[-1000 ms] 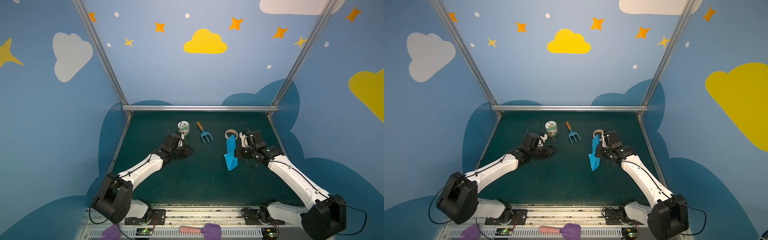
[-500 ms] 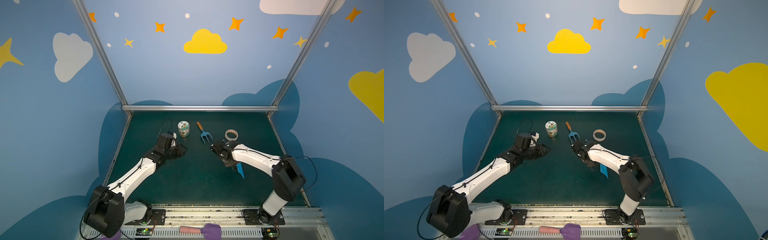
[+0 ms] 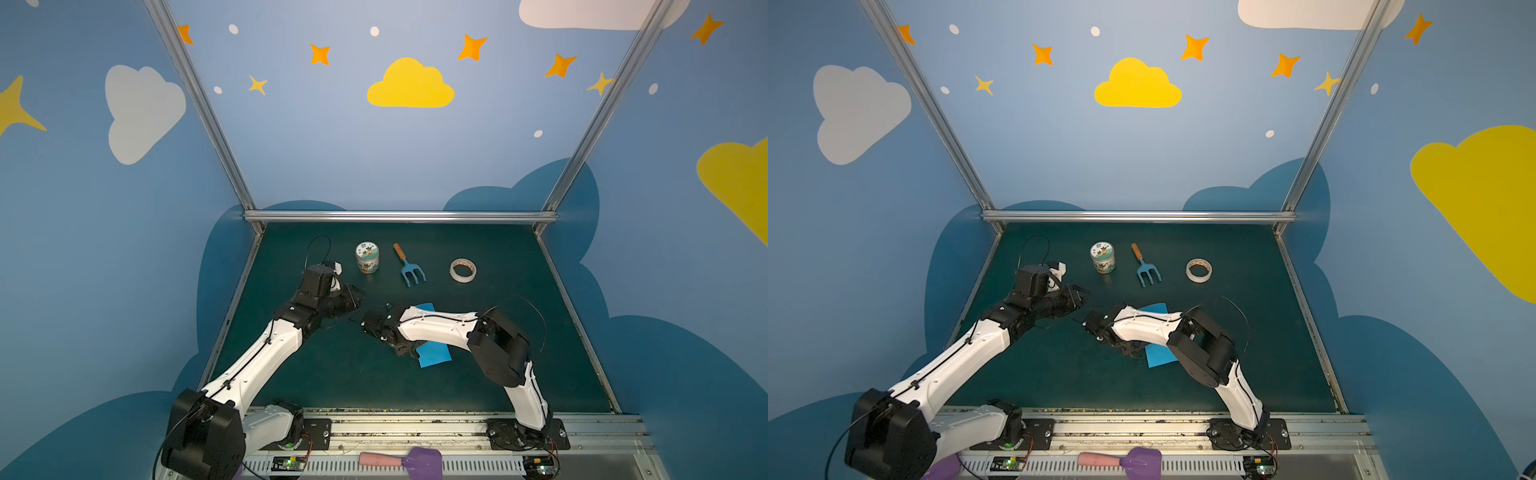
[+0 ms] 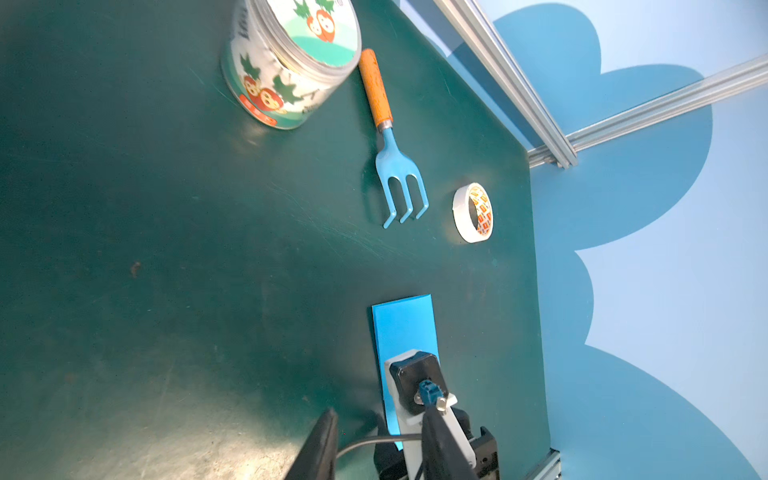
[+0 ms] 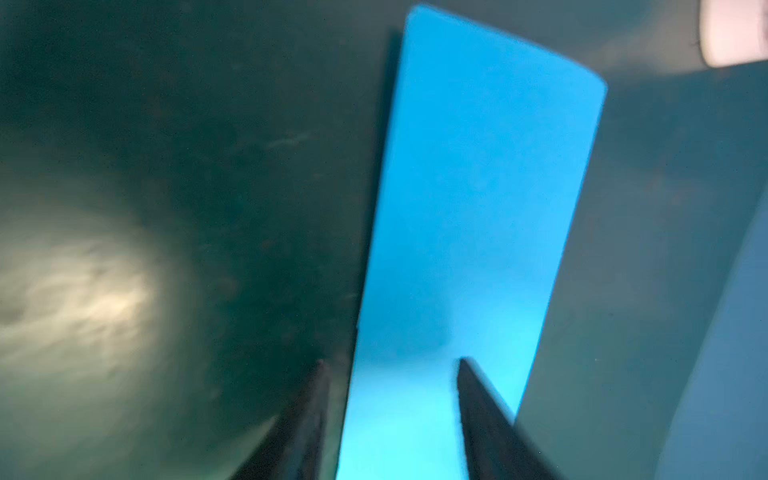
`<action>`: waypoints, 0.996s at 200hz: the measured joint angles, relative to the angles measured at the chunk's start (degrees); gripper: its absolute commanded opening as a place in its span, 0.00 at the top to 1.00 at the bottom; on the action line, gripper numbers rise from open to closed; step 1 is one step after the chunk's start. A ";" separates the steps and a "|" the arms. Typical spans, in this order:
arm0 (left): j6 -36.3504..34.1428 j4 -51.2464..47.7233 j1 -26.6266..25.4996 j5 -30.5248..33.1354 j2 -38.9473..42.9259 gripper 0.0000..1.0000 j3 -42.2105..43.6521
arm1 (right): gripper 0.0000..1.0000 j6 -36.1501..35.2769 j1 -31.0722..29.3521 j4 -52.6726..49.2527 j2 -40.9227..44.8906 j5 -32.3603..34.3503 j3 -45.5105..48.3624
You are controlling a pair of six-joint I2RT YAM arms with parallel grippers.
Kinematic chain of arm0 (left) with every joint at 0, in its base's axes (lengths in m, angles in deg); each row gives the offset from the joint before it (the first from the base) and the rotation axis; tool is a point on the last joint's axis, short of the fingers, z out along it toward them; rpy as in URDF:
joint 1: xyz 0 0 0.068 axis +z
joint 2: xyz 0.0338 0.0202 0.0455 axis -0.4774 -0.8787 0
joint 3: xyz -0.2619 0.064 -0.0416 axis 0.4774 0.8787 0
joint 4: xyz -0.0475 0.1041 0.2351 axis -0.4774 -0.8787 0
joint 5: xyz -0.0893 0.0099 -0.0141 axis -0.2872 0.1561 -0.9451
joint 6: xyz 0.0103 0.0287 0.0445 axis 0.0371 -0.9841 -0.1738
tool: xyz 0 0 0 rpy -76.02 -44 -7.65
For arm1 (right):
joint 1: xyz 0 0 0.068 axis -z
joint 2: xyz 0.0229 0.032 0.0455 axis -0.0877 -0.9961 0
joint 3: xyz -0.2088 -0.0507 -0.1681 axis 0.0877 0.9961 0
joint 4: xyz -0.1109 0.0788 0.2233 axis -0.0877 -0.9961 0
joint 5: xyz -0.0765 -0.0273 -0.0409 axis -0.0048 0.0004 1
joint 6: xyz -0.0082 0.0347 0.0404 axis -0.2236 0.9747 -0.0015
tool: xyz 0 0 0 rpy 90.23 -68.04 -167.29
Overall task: Fold a paper plane with a square sheet of paper (fold left side to right side)
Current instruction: 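Lay the strip flat on the table with the right gripper and release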
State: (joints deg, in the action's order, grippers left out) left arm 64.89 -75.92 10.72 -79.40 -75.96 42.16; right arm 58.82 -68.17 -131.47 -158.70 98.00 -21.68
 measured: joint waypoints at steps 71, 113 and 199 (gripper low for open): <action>-0.74 -1.46 1.73 -2.10 0.02 0.57 0.02 | 0.49 -2.64 14.80 16.61 24.72 -24.65 20.57; -2.32 -1.49 1.36 -6.34 -5.01 0.55 0.00 | 0.90 -5.86 27.50 24.24 29.22 -37.64 31.30; -1.25 1.68 -9.77 -7.67 -14.86 0.51 -0.02 | 1.00 -8.66 35.12 32.52 29.83 -49.51 38.60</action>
State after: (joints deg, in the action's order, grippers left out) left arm 63.64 -74.23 0.95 -87.07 -90.83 42.14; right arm 50.16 -33.04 -98.94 -128.86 48.50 16.92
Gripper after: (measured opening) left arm 0.487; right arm 0.048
